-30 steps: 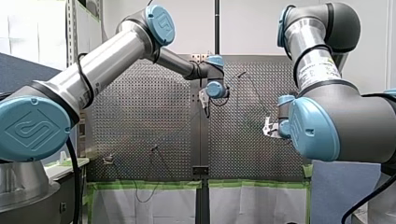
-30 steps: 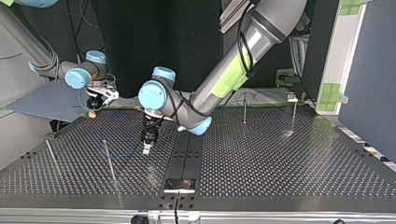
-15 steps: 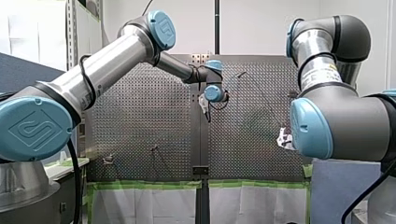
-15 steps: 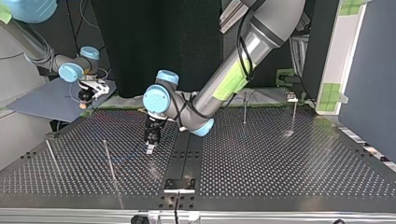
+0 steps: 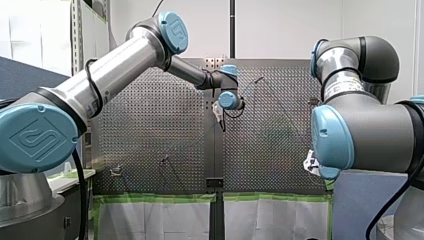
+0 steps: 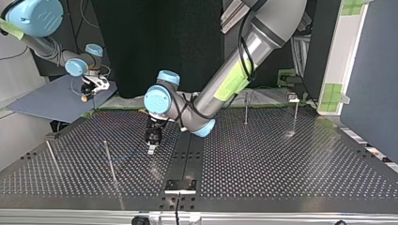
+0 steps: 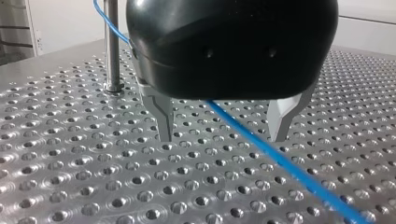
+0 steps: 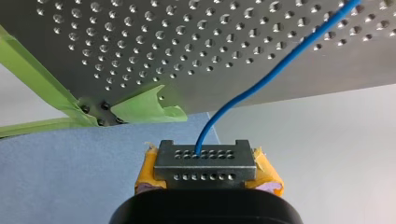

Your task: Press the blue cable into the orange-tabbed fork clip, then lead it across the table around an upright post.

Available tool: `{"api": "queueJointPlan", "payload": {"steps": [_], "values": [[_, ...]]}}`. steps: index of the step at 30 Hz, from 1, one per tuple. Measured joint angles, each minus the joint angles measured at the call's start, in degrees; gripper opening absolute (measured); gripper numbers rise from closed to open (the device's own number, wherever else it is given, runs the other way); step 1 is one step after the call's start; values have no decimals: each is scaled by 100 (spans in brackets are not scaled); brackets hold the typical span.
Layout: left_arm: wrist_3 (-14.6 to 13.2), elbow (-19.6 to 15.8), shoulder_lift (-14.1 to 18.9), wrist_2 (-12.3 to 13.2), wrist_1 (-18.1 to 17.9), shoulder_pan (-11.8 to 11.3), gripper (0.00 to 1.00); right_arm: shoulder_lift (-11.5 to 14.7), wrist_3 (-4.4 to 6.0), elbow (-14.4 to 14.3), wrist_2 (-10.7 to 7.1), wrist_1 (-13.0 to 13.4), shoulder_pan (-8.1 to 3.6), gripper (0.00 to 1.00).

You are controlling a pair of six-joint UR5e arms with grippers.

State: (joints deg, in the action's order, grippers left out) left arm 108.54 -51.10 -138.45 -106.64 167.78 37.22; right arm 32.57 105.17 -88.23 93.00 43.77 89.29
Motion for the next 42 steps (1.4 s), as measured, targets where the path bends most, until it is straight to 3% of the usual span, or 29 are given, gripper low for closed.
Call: {"api": "queueJointPlan", "payload": {"steps": [5,17,32,42], "values": [[-17,-1,0,0,22,-26,100,-232,-26,200,0,70,-6,0],[-71,0,3,-10,131,-69,100,-807,-366,678,-49,329,-6,0],[3,-3,5,35,276,-63,100,-1517,-405,722,-70,387,-56,0],[405,-1,7,283,282,-72,100,-1605,-405,804,-74,381,-116,0]]}}
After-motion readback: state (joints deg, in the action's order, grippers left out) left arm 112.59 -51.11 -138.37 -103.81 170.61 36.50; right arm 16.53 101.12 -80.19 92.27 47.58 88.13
